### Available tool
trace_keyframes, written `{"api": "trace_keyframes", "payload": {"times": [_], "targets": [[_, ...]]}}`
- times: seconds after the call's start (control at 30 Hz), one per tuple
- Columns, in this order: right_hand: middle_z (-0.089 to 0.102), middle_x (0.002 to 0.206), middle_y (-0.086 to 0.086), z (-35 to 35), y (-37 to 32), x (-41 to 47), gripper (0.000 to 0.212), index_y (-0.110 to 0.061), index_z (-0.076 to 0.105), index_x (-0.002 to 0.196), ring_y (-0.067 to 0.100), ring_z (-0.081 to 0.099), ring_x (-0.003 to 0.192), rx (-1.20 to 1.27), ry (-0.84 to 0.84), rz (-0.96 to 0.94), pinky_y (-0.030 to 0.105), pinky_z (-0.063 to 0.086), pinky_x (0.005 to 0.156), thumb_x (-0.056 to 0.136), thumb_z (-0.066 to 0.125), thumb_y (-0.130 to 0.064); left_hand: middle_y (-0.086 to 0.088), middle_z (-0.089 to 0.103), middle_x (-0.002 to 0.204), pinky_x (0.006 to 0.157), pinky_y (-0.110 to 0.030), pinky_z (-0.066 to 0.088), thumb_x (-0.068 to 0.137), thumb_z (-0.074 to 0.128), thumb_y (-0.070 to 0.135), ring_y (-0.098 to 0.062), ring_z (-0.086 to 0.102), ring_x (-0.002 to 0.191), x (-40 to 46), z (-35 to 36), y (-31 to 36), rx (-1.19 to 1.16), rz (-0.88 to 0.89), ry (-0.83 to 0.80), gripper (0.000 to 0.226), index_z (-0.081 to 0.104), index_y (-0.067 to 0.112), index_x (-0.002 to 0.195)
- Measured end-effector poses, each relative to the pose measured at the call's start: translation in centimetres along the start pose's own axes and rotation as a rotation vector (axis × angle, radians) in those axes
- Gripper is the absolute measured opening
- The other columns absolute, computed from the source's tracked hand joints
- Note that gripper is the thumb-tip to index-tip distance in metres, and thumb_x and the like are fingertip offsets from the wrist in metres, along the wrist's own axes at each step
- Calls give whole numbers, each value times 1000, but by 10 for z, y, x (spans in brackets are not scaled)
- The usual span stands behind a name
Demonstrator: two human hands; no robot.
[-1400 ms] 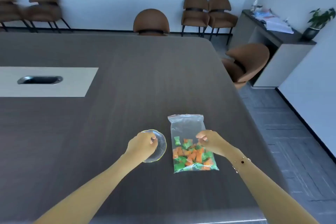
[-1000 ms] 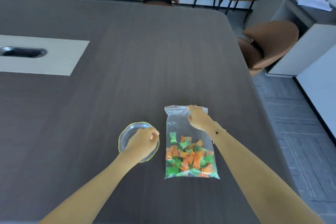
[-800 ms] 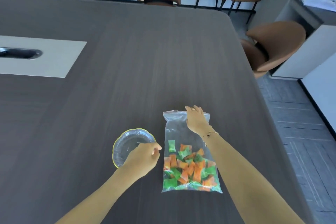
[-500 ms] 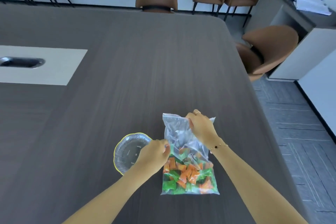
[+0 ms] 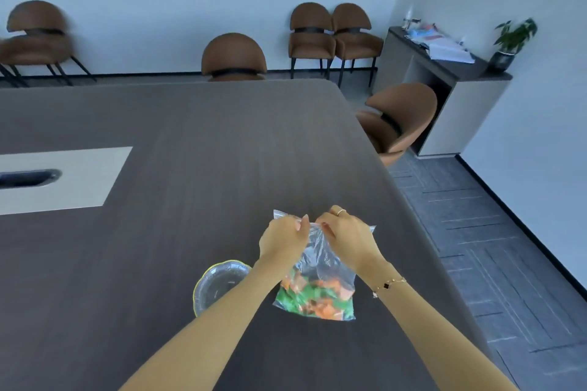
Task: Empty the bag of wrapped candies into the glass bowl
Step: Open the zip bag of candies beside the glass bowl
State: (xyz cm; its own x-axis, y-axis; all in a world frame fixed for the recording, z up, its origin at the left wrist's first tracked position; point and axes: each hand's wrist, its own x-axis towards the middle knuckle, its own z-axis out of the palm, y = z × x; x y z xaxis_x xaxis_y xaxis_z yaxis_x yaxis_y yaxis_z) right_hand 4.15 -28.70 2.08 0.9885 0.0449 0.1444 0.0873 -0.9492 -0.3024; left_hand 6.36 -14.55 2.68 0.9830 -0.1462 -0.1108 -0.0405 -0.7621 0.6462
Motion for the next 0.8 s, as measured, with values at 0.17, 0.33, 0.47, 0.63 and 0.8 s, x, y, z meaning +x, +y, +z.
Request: {"api": "trace_keyframes", "payload": {"times": [0.17,0.33,0.47,0.63,0.8], "targets": [[61,106,-1,-12,-11,-16,27,-22,65,111,25,63,92,-35,-97,-23,26,38,66,93,45,-15,-4,46,52,48,-26,31,89,52,19,-22,43,48,-4,-3,3,-166,-91,8,40,44,13,51],[69,97,-5,-15,-28,-26,23,-26,72,96,15,58,85,198,-175,124,32,52,75,89,51,-24,-8,76,84,65,-29,53,93,55,24,-22,69,78,-17,-2,-11,-177,-12,-35,25,72,10,83],[73,89,17,-11,-31,-25,27,-6,74,84,35,65,85,360,-214,242,40,56,78,88,55,-26,-10,78,84,59,-7,38,94,59,25,-6,58,61,-27,-5,-24,-194,77,-66,25,72,5,88],[71,66,0,-9,-31,-33,17,-12,79,84,5,63,64,524,-308,287,25,47,71,85,65,-22,-11,79,85,62,-7,42,97,55,29,-1,57,52,-38,-5,-38,-170,134,-127,29,71,5,90],[76,84,9,-4,-41,-33,19,-10,78,77,17,65,73,418,-308,331,28,55,73,80,62,-20,-12,79,85,79,-32,57,99,51,25,-5,62,55,-45,-8,-41,-175,107,-152,32,73,6,86]]}}
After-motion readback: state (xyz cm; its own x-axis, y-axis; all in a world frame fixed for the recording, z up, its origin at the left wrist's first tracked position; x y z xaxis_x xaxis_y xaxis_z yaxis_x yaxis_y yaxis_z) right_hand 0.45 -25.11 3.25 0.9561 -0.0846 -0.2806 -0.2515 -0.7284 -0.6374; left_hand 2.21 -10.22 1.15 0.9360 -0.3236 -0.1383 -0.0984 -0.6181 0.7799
